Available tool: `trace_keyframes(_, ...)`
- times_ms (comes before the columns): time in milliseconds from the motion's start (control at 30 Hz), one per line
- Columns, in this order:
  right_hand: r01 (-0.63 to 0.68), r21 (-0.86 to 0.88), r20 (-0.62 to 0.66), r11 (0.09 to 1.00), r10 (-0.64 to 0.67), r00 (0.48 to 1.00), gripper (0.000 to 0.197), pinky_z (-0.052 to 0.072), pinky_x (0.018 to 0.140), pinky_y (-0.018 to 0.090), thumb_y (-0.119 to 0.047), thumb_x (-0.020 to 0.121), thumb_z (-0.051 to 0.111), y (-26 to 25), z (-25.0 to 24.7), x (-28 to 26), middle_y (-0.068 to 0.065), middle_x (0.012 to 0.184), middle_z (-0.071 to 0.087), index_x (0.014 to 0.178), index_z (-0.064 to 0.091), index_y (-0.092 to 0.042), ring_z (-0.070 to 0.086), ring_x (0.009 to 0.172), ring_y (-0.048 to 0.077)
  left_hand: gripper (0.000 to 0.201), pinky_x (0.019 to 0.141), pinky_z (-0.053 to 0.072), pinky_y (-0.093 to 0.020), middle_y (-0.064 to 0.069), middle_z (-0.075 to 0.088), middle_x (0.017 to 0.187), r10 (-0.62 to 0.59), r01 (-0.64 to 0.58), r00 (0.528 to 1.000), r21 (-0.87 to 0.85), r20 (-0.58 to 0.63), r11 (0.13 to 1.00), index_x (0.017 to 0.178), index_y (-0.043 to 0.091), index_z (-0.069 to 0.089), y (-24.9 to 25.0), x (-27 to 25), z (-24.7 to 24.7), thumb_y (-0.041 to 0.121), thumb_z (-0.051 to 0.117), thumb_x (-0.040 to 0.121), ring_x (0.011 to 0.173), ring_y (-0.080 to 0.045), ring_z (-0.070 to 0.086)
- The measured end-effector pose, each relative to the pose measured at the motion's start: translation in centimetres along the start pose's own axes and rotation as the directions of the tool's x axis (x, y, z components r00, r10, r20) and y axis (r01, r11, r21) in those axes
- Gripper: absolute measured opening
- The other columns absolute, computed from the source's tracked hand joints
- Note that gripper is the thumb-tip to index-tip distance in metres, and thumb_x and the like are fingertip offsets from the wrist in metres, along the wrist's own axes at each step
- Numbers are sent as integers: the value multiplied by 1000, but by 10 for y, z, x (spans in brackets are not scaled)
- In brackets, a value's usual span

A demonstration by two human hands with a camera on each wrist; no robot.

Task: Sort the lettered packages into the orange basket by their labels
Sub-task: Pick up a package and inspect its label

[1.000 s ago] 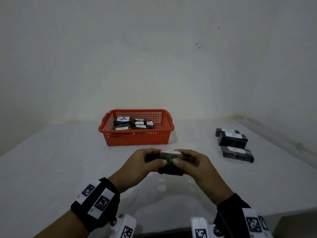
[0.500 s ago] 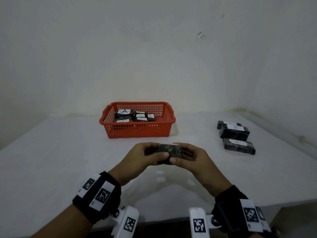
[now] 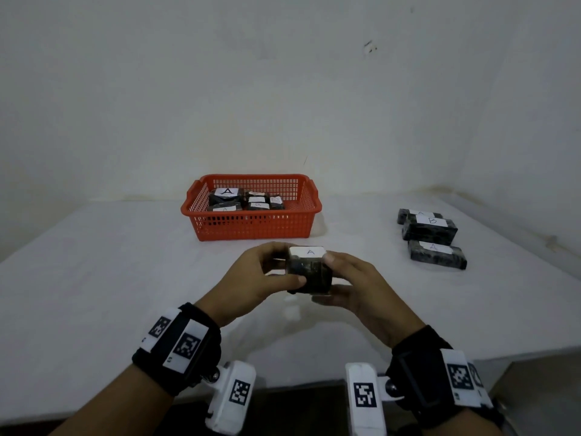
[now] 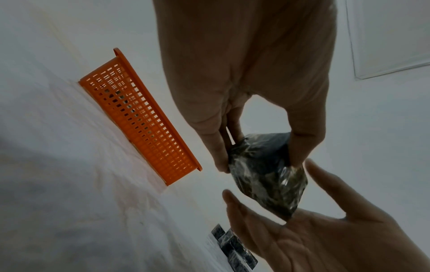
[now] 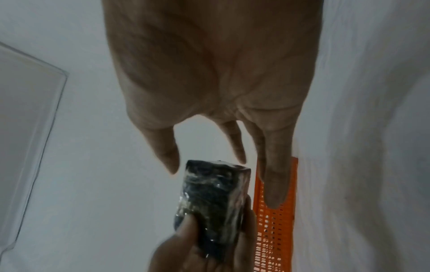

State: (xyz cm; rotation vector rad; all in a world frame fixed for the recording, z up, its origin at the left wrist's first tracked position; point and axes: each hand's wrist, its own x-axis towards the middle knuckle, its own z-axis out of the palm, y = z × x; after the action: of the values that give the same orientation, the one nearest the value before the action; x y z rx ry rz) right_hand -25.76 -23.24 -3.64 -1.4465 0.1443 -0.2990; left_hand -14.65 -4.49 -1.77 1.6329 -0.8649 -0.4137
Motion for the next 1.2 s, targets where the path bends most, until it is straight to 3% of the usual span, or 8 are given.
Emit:
trace_keyframes(133,1,13,-40,1000,-1,999,33,65,80,41,-15,95,72,-1,2,-2,16,109,79,126,68,-5,78,97,34,65,102,57,-39,-1,70,129,12,-12,999,-12,42,1000,131,18,62,-2,-2,0,-7,85,75,125,-15,64)
trace_keyframes(200,55,8,-71,998,-54,996,34,64,81,40,-11,92,75,0,3,-2,13,108,80,125,68,-10,78,98,32,71,102,58,-39,2,69,133,-7,9,999,-74,33,997,137,20,58,-2,-5,3,3,87,75,125,-14,65)
trace_keyframes(267,81,3,-89,997,-81,993,34,63,82,41,-10,91,76,2,4,-2,13,108,80,124,69,-11,77,98,31,58,99,59,-36,0,73,127,-16,15,1000,-113,-6,993,136,20,62,1,-7,8,20,83,82,117,-16,70)
trace_keyframes(367,58,12,-88,998,-57,995,34,63,84,41,-9,93,74,5,7,-1,12,110,79,127,67,-11,77,100,32,29,97,60,-37,-5,79,113,-12,-1,994,-111,-108,994,126,14,71,1,-8,11,14,70,97,106,-21,75)
trace_keyframes(567,79,-58,-96,995,-84,992,31,61,79,35,-25,94,74,8,11,-3,8,108,80,121,74,-10,77,100,27,33,97,59,-35,-4,78,113,-32,18,991,-108,-130,994,128,14,70,-3,-9,13,13,71,95,106,-18,75)
trace_keyframes(667,86,-67,-90,994,-92,992,31,62,79,34,-24,93,75,8,10,-4,7,108,80,121,74,-12,78,99,25,35,99,58,-37,-3,78,116,-40,24,993,-141,-114,990,129,15,70,-3,-11,16,22,72,94,109,-18,74)
trace_keyframes(800,87,-130,-26,988,-91,996,43,63,86,35,-20,86,83,9,10,-7,5,115,78,127,72,-15,77,104,21,29,97,60,-41,-7,80,109,-55,24,978,-152,-202,988,123,11,72,-3,-11,17,13,73,94,102,-19,77)
trace_keyframes(1200,130,-107,-59,986,-137,989,35,61,96,49,-21,88,81,8,2,-12,8,113,79,121,75,-12,75,109,24,43,85,58,-19,0,79,114,-29,8,994,-190,-108,982,128,14,67,-2,-16,20,8,78,87,106,-12,75)
